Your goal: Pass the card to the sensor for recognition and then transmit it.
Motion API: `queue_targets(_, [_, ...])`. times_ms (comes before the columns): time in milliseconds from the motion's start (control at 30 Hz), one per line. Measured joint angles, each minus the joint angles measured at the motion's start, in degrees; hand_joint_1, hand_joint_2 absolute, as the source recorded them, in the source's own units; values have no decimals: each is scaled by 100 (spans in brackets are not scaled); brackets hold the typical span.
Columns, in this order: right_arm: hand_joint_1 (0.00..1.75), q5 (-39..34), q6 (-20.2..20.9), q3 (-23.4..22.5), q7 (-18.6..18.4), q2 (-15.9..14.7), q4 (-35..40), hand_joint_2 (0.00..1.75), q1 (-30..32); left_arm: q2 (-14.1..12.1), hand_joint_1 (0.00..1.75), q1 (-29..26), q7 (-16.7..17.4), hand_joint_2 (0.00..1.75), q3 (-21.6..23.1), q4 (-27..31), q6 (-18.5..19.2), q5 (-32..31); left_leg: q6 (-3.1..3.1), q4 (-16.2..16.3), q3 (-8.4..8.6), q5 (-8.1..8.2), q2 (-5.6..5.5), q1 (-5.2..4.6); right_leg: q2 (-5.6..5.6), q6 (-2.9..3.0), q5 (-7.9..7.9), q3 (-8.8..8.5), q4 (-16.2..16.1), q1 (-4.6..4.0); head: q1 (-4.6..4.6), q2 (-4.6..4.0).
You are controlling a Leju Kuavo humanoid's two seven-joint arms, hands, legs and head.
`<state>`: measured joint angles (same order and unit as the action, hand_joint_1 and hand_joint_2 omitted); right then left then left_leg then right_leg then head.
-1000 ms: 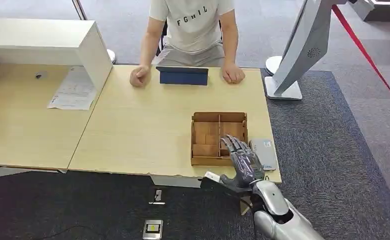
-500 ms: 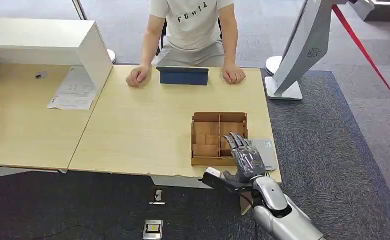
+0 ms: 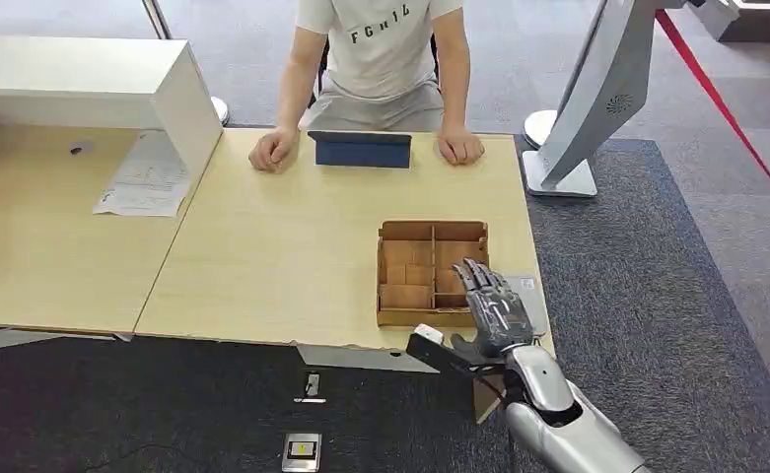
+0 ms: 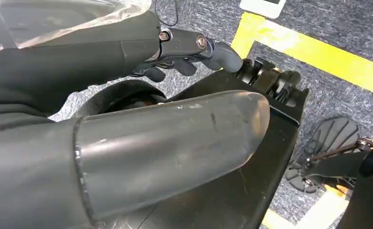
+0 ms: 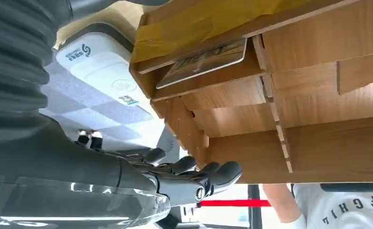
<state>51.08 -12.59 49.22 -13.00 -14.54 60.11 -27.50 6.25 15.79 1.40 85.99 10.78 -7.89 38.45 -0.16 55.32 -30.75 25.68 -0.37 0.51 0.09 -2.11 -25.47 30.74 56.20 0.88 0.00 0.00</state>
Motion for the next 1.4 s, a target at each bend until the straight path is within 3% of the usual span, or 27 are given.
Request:
queue_targets(733, [0,52,243,11,2,-72,433,175,159,-4,0,7,-17,0,35,0,0,2,0,0,0,0,0,0,0,0,0,0,0,0,0,0])
queue_targets(1400, [0,-15,188,11,131,-70,245,175,158,-22,0,12,7,0,37,0,-15,18,0,0,0,0,0,0,0,0,0,-1,1,0,0,0])
